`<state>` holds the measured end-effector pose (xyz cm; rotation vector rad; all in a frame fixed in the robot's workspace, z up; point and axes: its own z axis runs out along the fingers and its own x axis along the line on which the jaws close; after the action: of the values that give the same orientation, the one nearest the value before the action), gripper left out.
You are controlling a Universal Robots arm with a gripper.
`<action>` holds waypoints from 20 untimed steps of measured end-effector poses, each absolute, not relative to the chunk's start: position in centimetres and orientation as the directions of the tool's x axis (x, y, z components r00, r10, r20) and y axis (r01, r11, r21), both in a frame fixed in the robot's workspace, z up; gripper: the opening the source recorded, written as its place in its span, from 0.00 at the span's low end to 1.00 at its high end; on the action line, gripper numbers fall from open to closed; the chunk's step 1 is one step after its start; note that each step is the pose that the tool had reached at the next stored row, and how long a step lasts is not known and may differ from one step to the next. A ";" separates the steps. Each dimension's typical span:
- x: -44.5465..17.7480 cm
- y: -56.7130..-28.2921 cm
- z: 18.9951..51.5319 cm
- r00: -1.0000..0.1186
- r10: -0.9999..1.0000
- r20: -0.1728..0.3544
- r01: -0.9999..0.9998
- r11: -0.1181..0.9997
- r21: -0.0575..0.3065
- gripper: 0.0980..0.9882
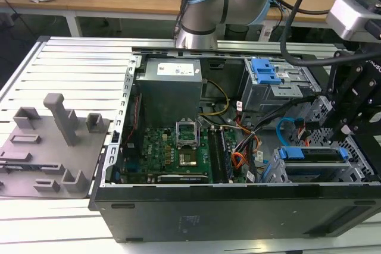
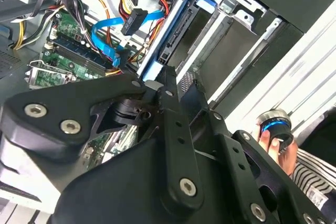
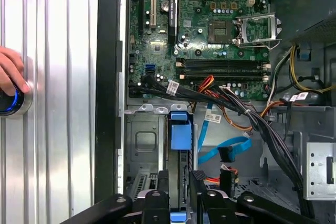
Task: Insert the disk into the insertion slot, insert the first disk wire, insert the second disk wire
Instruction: 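Insert the first disk wire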
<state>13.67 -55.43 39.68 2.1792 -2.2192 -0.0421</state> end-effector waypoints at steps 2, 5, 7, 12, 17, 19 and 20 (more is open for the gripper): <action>13.7 -55.4 40.0 -0.018 -1.000 0.003 -0.999 0.018 0.041 0.23; 13.7 -55.4 40.9 -0.018 -1.000 0.003 -0.999 0.018 0.041 0.23; 13.7 -55.4 41.2 -0.018 -1.000 0.003 -0.999 0.018 0.041 0.23; 13.7 -55.3 41.3 -0.018 -1.000 0.004 -0.999 0.018 0.041 0.23; 13.7 -54.2 41.2 -0.018 -1.000 0.003 -0.999 0.018 0.041 0.23; 13.7 -53.8 41.2 -0.018 -1.000 0.003 -0.999 0.018 0.041 0.23; 13.7 -53.7 41.2 -0.018 -1.000 0.003 -0.999 0.018 0.041 0.23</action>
<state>13.67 -53.65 41.24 2.1792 -2.2192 -0.0421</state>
